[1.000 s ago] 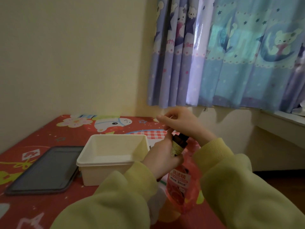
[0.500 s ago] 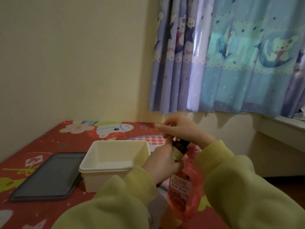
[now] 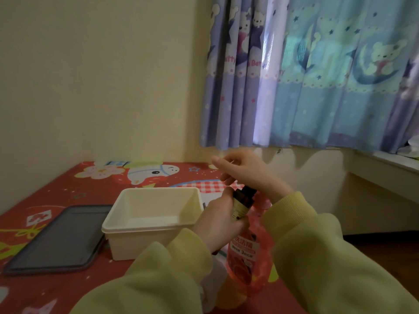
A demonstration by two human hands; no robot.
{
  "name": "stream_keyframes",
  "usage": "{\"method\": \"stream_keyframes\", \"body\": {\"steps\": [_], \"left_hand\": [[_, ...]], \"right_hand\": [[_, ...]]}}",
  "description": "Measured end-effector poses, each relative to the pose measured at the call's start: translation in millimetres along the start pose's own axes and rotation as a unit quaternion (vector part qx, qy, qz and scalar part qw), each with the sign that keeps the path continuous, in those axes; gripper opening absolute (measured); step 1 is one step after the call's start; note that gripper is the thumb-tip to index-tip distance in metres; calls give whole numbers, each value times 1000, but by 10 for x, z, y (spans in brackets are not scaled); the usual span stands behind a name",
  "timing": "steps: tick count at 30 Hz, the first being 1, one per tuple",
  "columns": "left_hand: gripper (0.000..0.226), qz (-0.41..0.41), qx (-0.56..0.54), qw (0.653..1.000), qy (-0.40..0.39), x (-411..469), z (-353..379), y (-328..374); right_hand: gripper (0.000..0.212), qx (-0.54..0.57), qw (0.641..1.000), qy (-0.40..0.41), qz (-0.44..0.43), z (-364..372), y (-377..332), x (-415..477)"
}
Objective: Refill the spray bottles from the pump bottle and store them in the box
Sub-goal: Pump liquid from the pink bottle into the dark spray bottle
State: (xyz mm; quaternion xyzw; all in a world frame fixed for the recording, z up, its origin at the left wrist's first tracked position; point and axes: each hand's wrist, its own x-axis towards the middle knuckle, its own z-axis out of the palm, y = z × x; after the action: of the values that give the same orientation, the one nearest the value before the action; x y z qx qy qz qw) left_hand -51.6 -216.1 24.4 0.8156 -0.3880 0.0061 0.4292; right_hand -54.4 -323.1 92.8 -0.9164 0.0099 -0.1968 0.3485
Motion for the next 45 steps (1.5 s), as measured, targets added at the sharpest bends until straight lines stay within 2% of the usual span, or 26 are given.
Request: {"method": "stream_keyframes", "body": {"steps": [8,13,17,22,27,30,34,45], "left_hand": [[26,4,-18,1000,18,-6,-82,79],[25,7,-19,1000,17,-22,-14,47],[27,-1,-21,1000,7,-34,6,32],[40,-7,2,1000,-12,-1,-77,65],[25,6,5,1000,5,8,-120,90],[25,5,-8,1000,8,5,-77,72],[26,-5,-4,1000,-5,12,-20,23],[24,11,23,1000,-3,19,-146,104]], "right_hand": [[34,67,998,-10,4,-107,-162,-3],[43,61,998,20,-7,-53,-71,-43],[43,41,999,14,-3,-12,-19,-52],[40,32,999,1,14,-57,-77,-23],[33,57,998,4,8,-95,-129,8],[36,56,998,34,-2,-63,-74,-5],[28,44,998,48,-5,1,16,-21],[24,86,996,20,2,-115,-136,-17]]}}
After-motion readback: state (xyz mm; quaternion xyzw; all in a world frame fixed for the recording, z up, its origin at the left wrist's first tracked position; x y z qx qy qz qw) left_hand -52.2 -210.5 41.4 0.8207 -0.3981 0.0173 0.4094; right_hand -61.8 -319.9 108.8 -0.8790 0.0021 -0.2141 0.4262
